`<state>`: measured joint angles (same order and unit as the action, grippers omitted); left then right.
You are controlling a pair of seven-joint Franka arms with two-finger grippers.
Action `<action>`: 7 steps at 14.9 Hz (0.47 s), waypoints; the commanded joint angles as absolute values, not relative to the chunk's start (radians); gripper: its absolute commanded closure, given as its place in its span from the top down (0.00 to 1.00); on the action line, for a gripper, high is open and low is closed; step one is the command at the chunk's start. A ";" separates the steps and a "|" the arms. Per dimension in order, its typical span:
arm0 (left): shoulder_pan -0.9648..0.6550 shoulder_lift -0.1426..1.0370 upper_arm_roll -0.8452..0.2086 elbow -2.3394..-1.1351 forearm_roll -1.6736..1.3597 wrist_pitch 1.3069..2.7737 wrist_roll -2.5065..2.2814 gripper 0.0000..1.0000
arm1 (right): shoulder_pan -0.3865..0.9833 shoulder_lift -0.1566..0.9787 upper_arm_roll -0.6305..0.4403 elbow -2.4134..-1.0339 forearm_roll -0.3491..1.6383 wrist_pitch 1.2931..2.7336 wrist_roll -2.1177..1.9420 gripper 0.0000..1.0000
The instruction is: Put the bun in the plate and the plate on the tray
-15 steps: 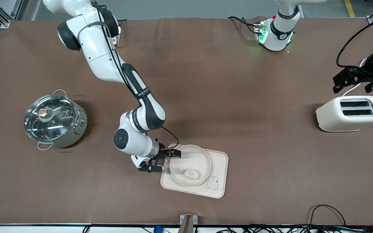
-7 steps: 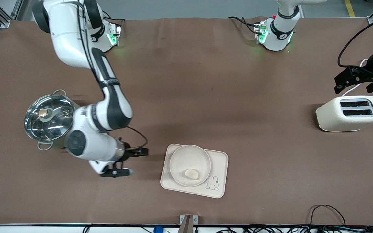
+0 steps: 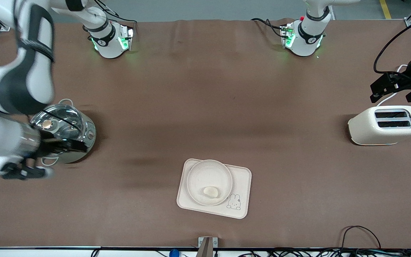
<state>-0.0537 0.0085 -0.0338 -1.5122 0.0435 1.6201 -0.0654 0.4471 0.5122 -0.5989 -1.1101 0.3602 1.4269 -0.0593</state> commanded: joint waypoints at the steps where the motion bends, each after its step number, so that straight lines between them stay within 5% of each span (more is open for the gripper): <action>1: -0.060 0.017 -0.031 -1.489 0.055 1.606 -0.067 1.00 | 0.483 0.277 -0.598 -1.320 0.195 1.425 -0.077 1.00; 4: -0.058 0.017 -0.032 -1.489 0.054 1.606 -0.067 1.00 | 0.413 0.076 -0.539 -1.515 0.117 1.425 -0.084 1.00; 7: -0.058 0.015 -0.032 -1.489 0.054 1.606 -0.067 1.00 | -0.023 -0.070 -0.078 -1.642 -0.004 1.427 -0.118 1.00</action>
